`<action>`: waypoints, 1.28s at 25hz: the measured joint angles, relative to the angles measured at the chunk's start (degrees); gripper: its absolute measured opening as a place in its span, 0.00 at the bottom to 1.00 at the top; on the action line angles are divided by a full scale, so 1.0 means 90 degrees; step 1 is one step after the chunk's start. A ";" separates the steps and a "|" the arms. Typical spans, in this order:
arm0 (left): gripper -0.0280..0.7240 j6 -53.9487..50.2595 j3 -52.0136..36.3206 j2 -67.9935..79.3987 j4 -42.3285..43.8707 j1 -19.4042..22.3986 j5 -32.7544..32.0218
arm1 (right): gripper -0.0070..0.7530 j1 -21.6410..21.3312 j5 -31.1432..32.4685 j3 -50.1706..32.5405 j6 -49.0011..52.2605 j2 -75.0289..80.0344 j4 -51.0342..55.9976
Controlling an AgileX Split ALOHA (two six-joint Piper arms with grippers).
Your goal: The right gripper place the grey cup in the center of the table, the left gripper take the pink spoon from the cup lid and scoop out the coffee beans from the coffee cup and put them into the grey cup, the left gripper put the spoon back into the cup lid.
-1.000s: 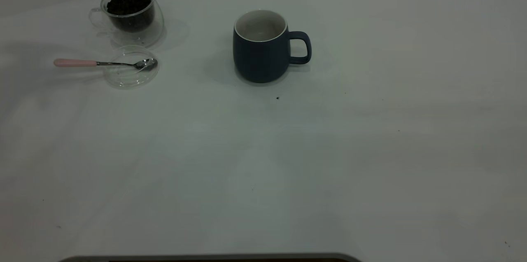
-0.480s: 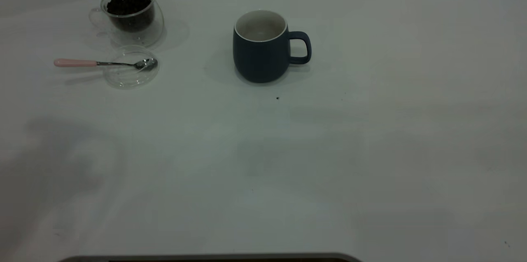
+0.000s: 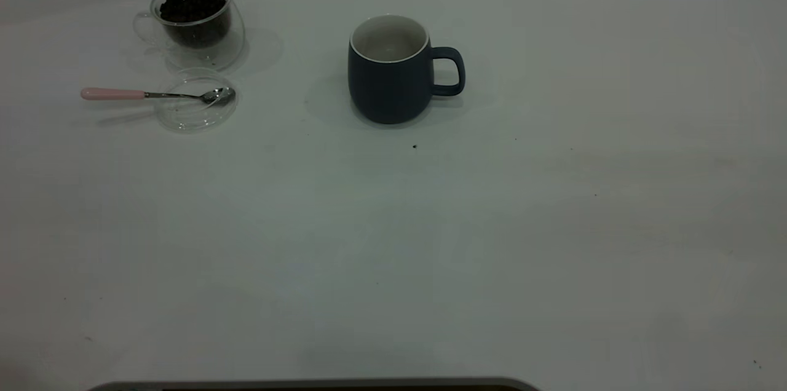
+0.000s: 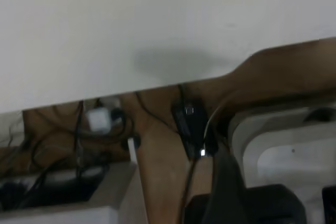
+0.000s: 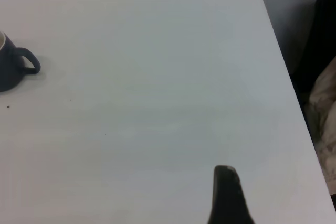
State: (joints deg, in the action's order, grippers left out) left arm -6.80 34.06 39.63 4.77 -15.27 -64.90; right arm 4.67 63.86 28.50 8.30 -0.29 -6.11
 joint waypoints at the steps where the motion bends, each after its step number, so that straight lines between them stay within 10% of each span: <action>1: 0.81 0.0006 -0.0206 -0.0301 0.0000 0.0000 0.0086 | 0.71 0.0000 0.0000 0.0000 0.0000 0.0000 0.0000; 14: 0.81 0.0019 -0.0677 -0.3636 -0.0266 0.0069 0.0082 | 0.71 0.0000 0.0000 0.0000 0.0000 0.0000 0.0000; 25: 0.81 0.0019 -0.0677 -0.4518 -0.0266 0.1689 -0.0070 | 0.71 0.0000 0.0000 0.0000 0.0000 0.0000 0.0000; 32: 0.81 0.0019 -0.0677 -0.4518 -0.0266 0.1798 -0.0070 | 0.71 0.0000 0.0000 0.0000 0.0000 0.0000 0.0000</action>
State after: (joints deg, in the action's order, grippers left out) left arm -6.63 27.96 -1.03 2.37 0.91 -65.53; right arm 4.67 63.86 28.50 8.30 -0.29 -6.11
